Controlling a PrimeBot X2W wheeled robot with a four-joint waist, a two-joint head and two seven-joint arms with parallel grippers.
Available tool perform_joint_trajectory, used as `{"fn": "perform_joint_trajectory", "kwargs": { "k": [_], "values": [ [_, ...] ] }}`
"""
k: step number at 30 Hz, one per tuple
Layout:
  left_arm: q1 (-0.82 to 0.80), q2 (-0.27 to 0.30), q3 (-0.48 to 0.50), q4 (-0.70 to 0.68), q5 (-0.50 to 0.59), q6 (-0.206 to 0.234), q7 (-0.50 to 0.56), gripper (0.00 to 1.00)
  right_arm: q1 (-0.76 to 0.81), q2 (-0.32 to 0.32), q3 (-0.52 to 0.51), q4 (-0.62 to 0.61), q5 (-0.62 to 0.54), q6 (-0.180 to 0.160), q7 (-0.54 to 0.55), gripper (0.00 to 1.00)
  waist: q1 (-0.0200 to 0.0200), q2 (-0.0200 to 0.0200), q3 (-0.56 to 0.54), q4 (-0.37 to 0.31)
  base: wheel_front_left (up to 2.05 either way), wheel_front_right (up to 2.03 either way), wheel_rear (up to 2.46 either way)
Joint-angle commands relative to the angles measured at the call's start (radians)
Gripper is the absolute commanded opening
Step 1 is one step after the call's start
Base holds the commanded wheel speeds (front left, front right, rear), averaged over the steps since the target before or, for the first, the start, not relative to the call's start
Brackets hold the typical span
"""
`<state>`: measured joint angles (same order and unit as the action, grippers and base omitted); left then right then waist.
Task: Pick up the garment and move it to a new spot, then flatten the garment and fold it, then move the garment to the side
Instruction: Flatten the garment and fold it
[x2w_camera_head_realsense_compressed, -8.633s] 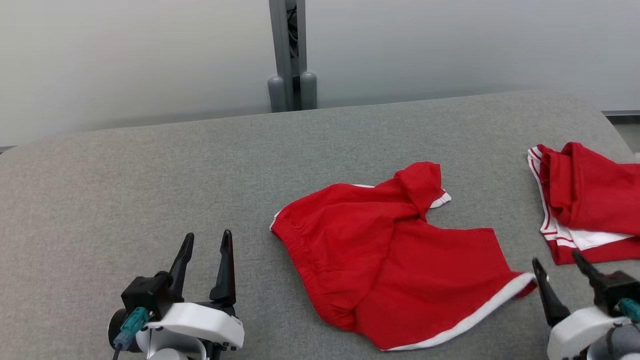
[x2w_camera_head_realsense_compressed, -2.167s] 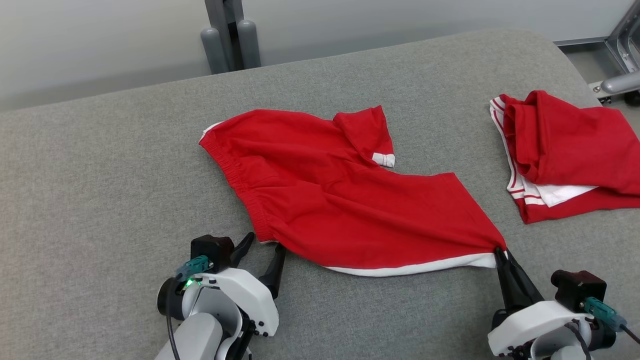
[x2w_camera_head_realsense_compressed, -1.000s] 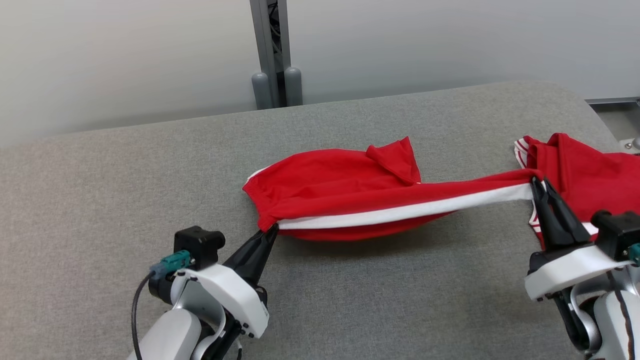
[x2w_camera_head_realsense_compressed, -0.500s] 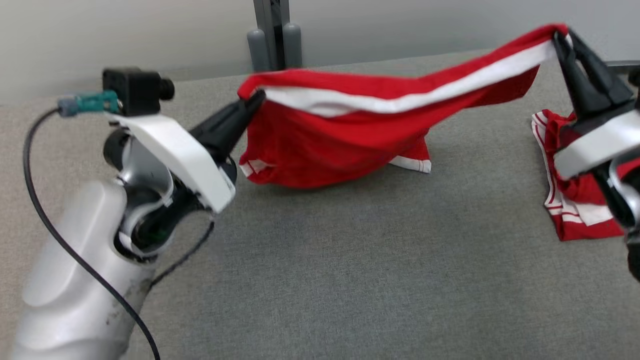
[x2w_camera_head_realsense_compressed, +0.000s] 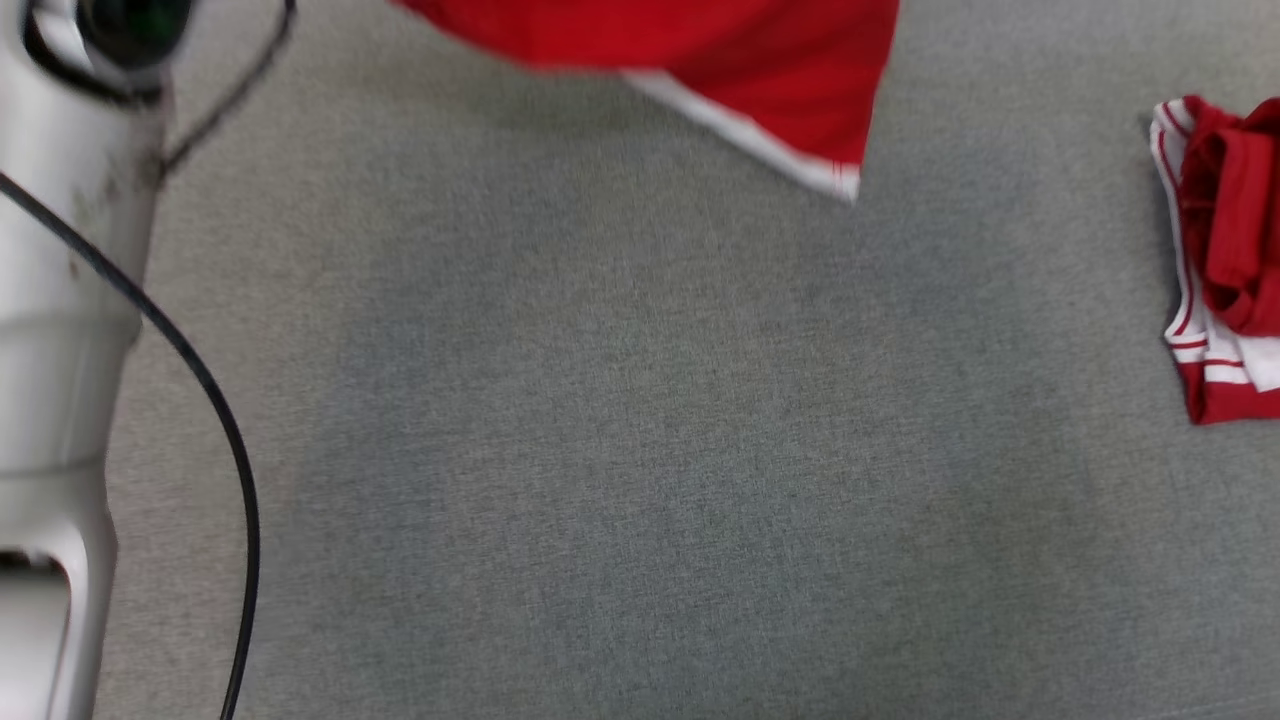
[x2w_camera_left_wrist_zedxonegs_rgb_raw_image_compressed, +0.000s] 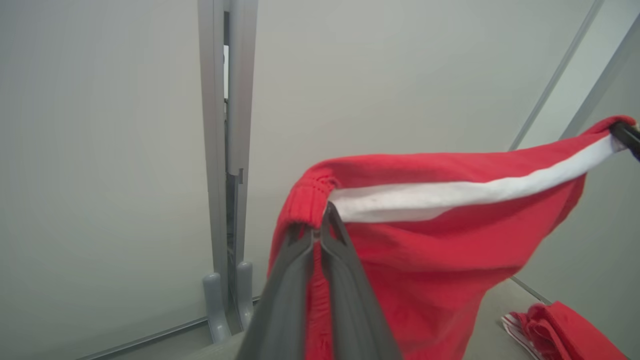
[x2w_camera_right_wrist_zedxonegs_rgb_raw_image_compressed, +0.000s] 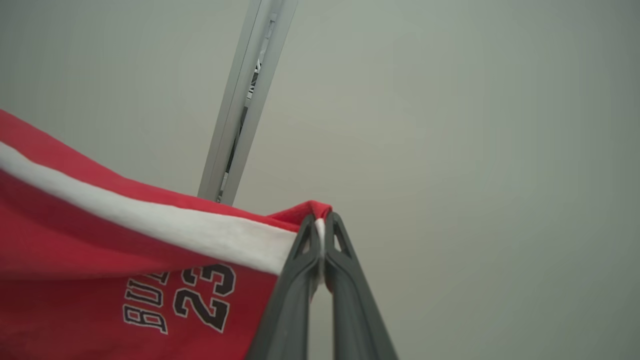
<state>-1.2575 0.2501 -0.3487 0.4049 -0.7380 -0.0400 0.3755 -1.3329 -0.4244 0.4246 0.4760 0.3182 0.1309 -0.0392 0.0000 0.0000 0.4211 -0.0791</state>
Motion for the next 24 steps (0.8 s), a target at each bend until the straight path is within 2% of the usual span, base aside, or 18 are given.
{"fn": "perform_joint_trajectory", "kwargs": {
  "k": [1, 5, 10, 16, 19, 24],
  "values": [
    [-0.059, -0.01, 0.009, 0.029, 0.024, 0.005, -0.055, 0.0, -0.06, 0.013, -0.012, 0.046, -0.018, 0.0, -0.043, 0.0, 0.0, 0.0, 0.06, -0.009, 0.0, 0.0, 0.0],
    [-0.169, -0.05, 0.026, 0.14, 0.072, -0.005, -0.239, 0.0, -0.194, 0.071, -0.076, 0.193, -0.101, 0.0, -0.176, 0.0, 0.0, 0.0, 0.099, -0.009, 0.0, 0.0, 0.0],
    [-0.24, -0.083, 0.012, 0.268, 0.113, -0.029, -0.399, 0.0, -0.235, 0.177, -0.188, 0.31, -0.189, 0.0, -0.227, 0.0, 0.0, 0.0, 0.136, -0.012, 0.0, 0.0, 0.0],
    [-0.218, -0.118, -0.015, 0.389, 0.11, -0.06, -0.474, 0.0, -0.125, 0.247, -0.251, 0.287, -0.235, 0.0, -0.227, 0.0, 0.0, 0.0, 0.167, -0.003, 0.0, 0.0, 0.0],
    [-0.183, -0.118, -0.038, 0.462, 0.114, -0.073, -0.5, 0.0, -0.05, 0.277, -0.251, 0.288, -0.245, 0.0, -0.227, 0.0, 0.0, 0.0, 0.174, 0.002, 0.0, 0.0, 0.0],
    [-0.104, -0.125, -0.096, 0.56, 0.13, -0.084, -0.526, 0.0, 0.08, 0.283, -0.222, 0.296, -0.226, 0.0, -0.228, 0.0, 0.0, 0.0, 0.16, 0.015, 0.0, 0.0, 0.0]
  ]
}}
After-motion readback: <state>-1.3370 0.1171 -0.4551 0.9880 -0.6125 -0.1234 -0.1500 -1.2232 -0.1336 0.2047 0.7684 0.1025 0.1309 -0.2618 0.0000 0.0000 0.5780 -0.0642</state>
